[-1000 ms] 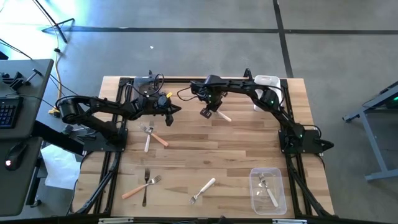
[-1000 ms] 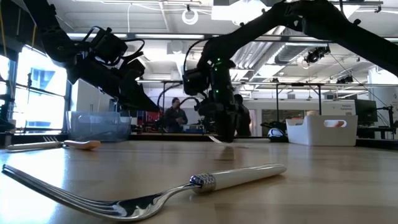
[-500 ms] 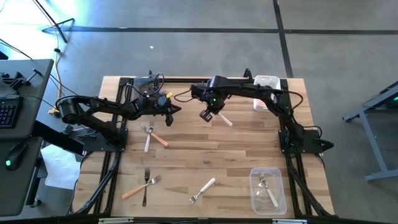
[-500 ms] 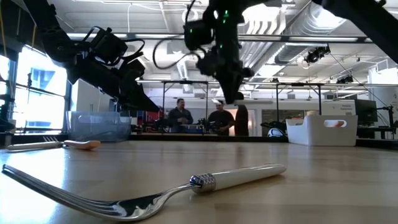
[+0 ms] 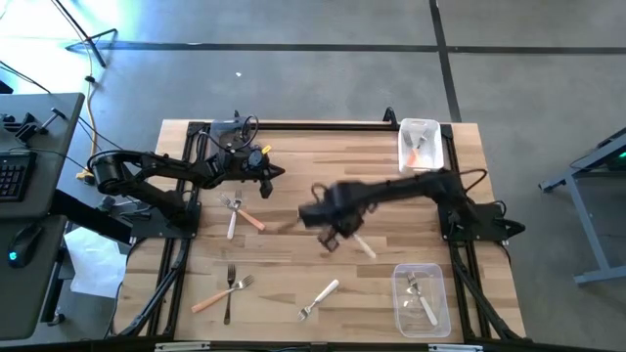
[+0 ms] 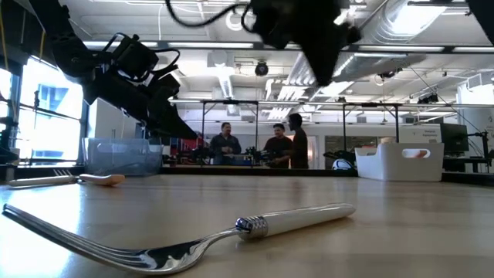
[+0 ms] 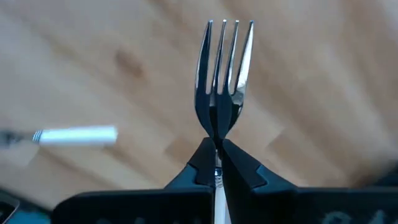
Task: Sort silverware by color (type)
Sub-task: Put the top white fork into the transparent bin
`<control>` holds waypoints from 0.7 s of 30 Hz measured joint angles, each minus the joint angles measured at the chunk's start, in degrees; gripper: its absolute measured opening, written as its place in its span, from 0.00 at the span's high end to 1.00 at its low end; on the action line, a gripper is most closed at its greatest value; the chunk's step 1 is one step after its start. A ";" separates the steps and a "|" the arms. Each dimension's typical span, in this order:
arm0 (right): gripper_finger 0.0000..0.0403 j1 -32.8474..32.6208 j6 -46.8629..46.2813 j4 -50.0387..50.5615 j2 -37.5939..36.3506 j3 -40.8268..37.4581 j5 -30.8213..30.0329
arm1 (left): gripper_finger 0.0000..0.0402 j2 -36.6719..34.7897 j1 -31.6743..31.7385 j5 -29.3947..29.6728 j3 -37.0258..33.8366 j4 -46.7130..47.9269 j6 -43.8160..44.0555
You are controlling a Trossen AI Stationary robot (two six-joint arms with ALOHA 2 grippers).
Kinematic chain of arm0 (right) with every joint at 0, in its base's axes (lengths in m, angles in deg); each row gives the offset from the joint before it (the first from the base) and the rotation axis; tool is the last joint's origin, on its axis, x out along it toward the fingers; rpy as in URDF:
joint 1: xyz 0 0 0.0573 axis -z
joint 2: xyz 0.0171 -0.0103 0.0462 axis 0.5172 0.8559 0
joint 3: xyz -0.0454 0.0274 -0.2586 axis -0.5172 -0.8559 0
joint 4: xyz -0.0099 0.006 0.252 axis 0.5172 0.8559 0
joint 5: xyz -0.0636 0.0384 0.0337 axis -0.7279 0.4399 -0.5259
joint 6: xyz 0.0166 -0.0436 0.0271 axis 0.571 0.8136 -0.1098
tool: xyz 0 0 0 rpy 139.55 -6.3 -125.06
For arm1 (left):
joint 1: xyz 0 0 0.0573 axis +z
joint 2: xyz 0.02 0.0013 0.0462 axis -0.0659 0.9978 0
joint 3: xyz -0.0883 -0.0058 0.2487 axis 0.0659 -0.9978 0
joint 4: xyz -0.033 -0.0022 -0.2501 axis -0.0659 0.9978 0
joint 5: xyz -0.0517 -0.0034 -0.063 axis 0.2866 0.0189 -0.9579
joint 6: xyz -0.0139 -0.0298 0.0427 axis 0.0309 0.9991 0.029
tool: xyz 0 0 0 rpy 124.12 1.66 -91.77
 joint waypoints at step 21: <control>1.00 -33.61 -65.95 -12.36 -17.49 -25.04 6.57 | 1.00 0.00 -0.04 0.02 0.00 -2.66 0.04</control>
